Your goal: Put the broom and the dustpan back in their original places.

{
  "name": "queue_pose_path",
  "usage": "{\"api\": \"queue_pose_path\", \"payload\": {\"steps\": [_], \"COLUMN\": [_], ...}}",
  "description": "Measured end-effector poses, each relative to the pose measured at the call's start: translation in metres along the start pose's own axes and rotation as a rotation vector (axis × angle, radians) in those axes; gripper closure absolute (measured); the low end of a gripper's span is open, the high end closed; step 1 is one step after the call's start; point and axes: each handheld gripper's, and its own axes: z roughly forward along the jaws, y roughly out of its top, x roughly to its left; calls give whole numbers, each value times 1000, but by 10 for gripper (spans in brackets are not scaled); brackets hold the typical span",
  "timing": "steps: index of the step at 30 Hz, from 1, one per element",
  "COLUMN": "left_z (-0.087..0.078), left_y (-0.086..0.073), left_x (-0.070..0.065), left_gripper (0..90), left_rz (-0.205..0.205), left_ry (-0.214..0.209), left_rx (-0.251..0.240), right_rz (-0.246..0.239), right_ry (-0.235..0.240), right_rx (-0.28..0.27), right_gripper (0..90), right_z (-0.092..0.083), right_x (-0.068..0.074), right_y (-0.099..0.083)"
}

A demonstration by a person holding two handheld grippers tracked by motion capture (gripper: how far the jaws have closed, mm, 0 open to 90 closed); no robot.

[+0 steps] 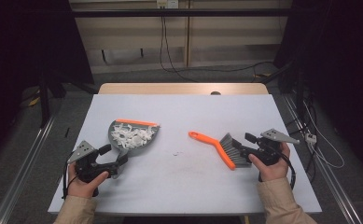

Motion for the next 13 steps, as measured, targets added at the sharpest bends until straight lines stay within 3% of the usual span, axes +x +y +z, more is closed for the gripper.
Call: {"api": "queue_pose_path", "payload": {"steps": [6,13], "left_z": [-1,-1], "left_y": [-3,-3], "left_x": [-1,1], "left_gripper": [101,88], "left_rz": [10,24], "left_ry": [-27,-30], "left_rx": [-24,-42], "right_rz": [-39,-82], "right_ry": [24,37], "right_rx": [29,31], "right_gripper": [277,270], "right_z": [-4,-6], "right_x": [11,16], "right_y": [-12,-16]}}
